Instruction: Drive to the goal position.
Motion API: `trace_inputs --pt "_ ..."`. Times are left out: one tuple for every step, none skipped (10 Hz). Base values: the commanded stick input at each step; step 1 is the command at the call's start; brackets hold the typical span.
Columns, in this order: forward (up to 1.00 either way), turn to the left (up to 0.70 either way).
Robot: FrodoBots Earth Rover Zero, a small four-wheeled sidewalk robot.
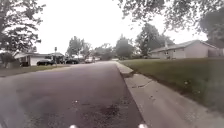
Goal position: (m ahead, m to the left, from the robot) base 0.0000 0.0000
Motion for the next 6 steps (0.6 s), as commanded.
trace_inputs --pt "0.07 0.00" --pt "0.07 0.00" --pt "0.07 0.00" --pt "0.07 0.00" --pt "0.07 0.00" --pt "0.06 0.00"
